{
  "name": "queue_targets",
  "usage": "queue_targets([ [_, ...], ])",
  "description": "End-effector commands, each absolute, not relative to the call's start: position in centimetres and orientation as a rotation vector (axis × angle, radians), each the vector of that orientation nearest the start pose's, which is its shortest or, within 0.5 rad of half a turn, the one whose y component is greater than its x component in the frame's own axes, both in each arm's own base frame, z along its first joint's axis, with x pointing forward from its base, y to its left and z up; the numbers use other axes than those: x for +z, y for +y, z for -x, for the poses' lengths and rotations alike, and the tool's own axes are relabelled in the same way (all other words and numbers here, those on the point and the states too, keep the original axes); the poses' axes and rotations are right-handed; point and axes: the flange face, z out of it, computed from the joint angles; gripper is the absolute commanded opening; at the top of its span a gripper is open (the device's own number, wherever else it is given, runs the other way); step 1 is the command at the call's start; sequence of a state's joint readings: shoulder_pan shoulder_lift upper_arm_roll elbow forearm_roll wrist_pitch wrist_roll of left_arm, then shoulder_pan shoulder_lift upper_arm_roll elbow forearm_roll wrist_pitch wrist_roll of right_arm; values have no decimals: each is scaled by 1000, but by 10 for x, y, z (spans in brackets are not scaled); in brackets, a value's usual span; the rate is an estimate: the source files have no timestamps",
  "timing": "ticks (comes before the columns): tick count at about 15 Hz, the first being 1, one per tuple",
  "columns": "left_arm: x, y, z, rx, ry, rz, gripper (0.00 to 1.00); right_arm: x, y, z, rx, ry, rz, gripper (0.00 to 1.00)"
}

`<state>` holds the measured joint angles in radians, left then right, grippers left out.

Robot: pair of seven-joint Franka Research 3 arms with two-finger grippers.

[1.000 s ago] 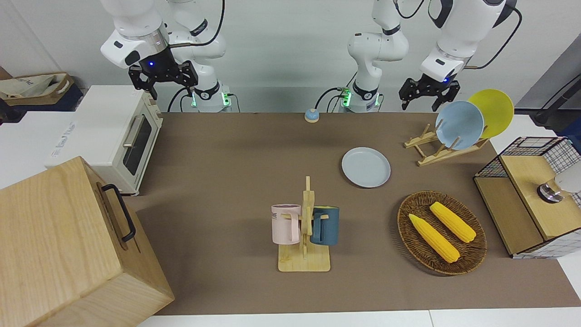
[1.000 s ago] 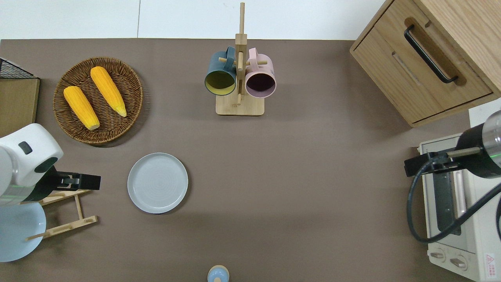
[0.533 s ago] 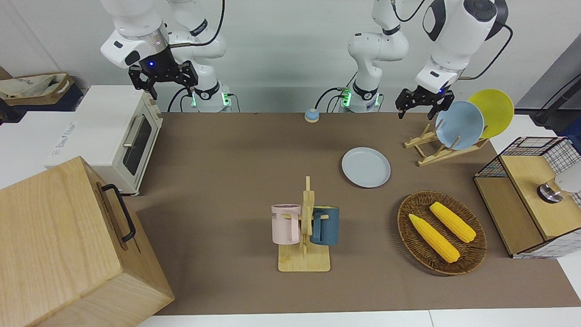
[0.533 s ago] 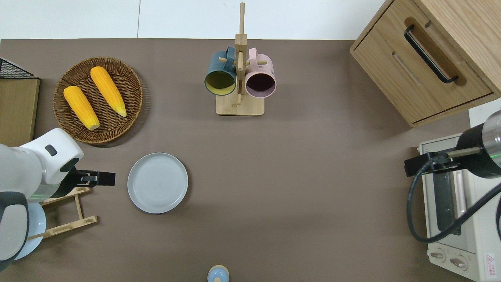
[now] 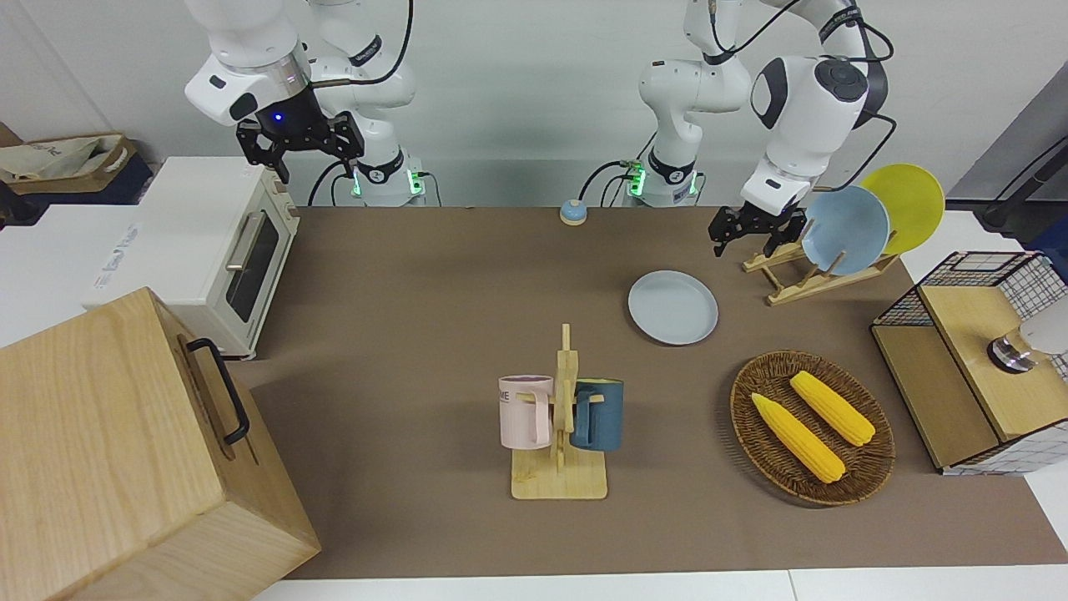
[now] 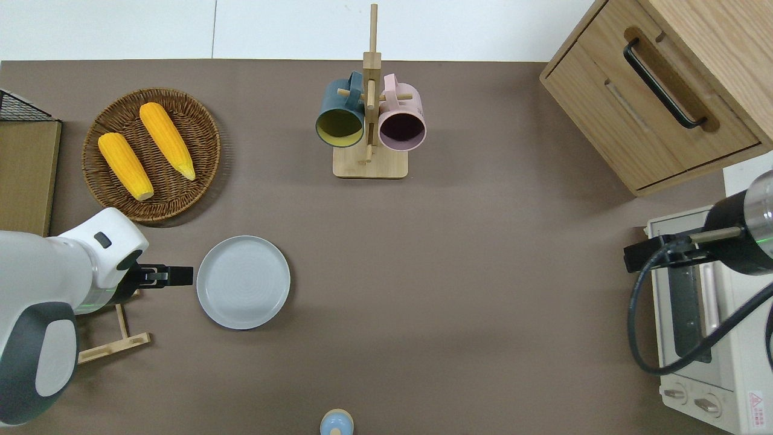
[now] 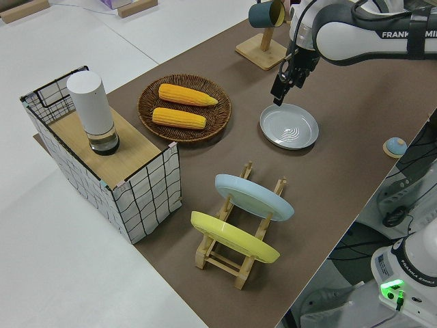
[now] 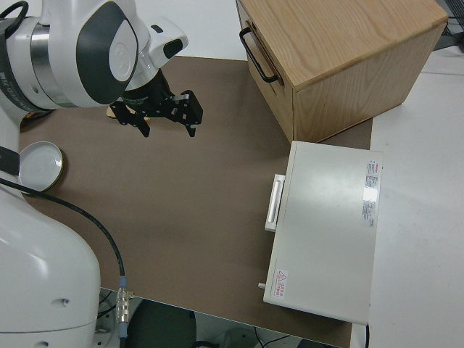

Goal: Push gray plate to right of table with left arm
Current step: 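Move the left gripper forward to the edge of the gray plate, then lower the left gripper onto the gray plate's rim nearest the arm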

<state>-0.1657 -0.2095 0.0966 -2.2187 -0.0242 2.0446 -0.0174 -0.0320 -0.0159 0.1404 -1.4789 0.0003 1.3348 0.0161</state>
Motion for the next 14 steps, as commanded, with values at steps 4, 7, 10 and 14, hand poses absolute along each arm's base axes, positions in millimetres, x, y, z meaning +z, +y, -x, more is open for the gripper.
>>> queue_targets([
  [4, 450, -33, -483, -87, 50, 3197, 993, 660, 57, -518, 208, -121, 3140, 983],
  [7, 437, -33, -484, -82, 53, 3195, 995, 660, 56, -518, 208, -119, 3140, 983],
  [10, 416, -33, -486, -110, 52, 3189, 993, 660, 56, -518, 208, -119, 3140, 983],
  [14, 397, -32, -484, -135, 49, 3186, 995, 660, 56, -518, 208, -121, 3139, 983],
])
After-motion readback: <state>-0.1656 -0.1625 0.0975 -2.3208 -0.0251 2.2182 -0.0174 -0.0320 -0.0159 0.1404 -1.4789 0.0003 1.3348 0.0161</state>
